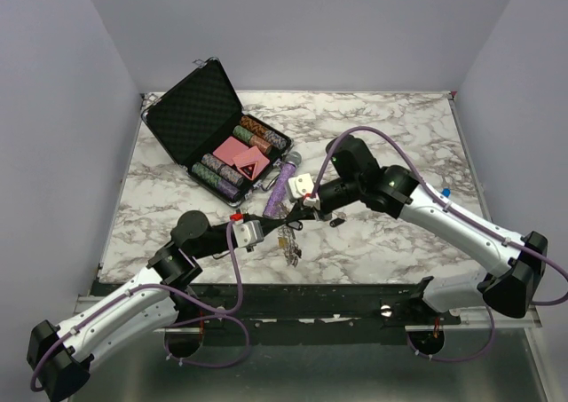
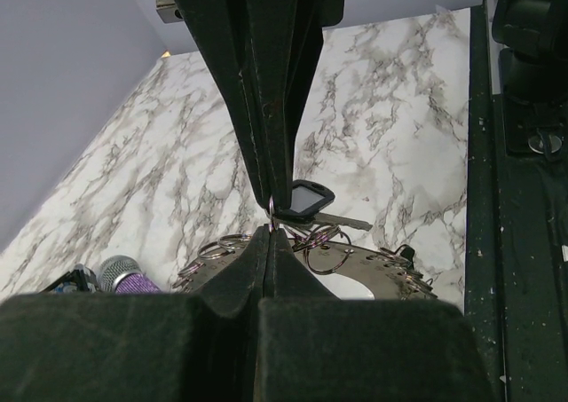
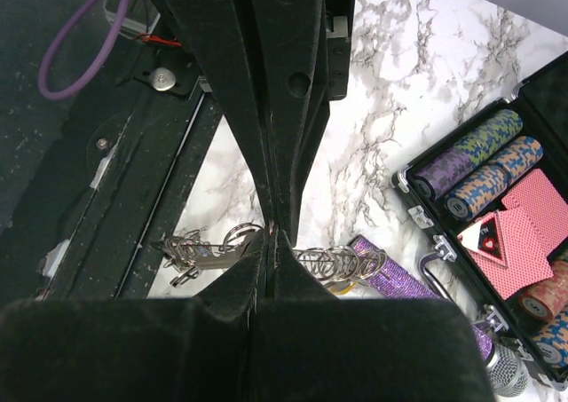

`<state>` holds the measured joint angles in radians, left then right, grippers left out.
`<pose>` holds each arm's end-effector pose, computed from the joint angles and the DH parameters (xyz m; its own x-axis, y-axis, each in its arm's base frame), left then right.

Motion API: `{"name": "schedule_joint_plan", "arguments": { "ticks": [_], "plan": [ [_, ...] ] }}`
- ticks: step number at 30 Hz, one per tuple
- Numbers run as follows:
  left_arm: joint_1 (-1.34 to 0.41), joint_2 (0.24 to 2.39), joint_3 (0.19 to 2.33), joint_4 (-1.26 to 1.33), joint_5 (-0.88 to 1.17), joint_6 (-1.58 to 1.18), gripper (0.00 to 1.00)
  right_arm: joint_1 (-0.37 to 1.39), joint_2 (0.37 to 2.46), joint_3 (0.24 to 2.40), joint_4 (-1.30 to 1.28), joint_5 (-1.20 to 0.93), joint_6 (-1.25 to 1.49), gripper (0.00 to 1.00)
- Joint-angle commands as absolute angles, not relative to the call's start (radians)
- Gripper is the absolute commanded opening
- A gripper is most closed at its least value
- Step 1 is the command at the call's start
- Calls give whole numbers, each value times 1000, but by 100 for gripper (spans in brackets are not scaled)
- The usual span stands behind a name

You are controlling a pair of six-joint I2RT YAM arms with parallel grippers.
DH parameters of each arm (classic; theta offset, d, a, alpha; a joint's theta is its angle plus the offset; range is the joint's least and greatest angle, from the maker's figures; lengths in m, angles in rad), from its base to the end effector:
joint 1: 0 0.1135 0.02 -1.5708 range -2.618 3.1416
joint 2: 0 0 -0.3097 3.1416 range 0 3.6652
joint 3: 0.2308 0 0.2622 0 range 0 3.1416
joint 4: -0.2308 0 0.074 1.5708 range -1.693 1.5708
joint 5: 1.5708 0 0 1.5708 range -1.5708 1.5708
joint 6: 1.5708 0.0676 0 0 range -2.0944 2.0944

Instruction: Put the keys on the keyring

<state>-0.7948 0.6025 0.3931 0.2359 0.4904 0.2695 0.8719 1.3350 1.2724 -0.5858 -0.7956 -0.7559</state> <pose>0.0897 -0.1369 0.2982 0.2733 0.0568 -0.9602 0.9198 0.2767 0.2782 0.1579 0.2629 0.3853 0.3360 -0.3463 -0.8759 -0.9229 -0.3066 -0.2328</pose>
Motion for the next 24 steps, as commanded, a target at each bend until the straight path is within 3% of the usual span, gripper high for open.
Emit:
{"name": "schedule_joint_plan", "arguments": {
  "ticks": [1, 24],
  "plan": [
    [-798, 589, 433, 273, 476, 276, 0, 885, 1353, 1302, -618, -776, -750, 0],
    [-796, 580, 426, 278, 483, 276, 0, 859, 1321, 1319, -669, -769, -735, 0]
  ]
}}
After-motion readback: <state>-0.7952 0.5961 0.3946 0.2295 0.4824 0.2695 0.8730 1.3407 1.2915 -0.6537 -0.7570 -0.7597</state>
